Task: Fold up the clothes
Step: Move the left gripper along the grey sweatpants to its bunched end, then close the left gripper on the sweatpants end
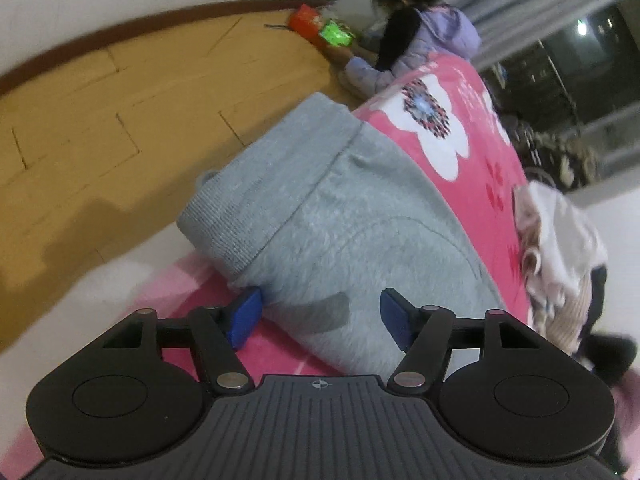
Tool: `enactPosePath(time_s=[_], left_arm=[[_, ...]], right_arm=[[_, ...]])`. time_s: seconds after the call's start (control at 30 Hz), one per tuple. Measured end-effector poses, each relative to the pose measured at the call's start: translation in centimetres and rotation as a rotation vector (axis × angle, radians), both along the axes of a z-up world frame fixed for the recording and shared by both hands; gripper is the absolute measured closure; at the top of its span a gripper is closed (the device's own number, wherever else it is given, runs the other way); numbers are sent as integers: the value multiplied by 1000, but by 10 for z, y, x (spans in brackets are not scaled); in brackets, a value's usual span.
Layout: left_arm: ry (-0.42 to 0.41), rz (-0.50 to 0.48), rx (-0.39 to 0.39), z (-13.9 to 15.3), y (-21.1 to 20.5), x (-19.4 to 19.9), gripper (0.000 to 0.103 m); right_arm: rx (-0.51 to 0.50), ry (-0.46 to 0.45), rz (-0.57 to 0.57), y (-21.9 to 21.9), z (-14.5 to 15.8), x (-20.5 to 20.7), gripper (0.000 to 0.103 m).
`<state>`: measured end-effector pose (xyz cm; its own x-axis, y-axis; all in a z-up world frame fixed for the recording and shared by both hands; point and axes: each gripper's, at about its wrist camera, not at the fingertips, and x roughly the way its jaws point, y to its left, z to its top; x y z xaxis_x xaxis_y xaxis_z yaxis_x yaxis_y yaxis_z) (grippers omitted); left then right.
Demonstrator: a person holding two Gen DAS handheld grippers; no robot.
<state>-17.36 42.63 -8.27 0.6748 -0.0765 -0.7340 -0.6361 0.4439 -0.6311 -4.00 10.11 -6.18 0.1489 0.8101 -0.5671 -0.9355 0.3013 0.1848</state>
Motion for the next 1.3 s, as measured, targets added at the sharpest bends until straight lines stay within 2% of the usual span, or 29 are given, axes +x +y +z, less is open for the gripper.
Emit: enactPosePath(time_s=[0.1,0.13,0.2,0.3,0.43,0.5,0.6,0.67,0.77,0.87,1.03,1.17,1.3], left_arm=[[-21,21,-19,-6,3,-2,37],[-23,21,-21,-6,3,-3,37],[-25,17,-22,-6,3,-4,37],[-27,12,-24,-5,4,-6,37],[-27,-8,11,5,4,-13,38],[-39,-15,29,7,6,-18,37],[-46,-27,10,0,9,-17,35],[-37,-27,-17,-8,9,-12,32],[-20,-22,-14,-15,7,-9,32],[-6,-4,9,-18,6,-12,32],[-53,66,-37,-32,14,-13,31],[-91,123,-60,-38,17,-11,23],[-109,182,-59,-39,16,-12,25]], right_arm=[[-109,-70,-36,1,-22,1,88],[-114,-62,-53,-2,-24,4,88],[-72,-39,-72,-8,-16,6,84],[-5,-64,-15,-7,-2,-6,84],[-55,-65,39,15,-10,-17,84],[-103,-42,27,24,-22,-15,84],[-68,18,-12,21,-20,-8,83],[-63,23,-26,20,-19,-7,82],[-66,25,-37,18,-18,-7,81],[-65,37,-42,17,-18,-7,78],[-59,55,-48,18,-20,-5,76],[-58,60,-52,20,-21,-3,75],[-54,70,-58,21,-21,-2,74]])
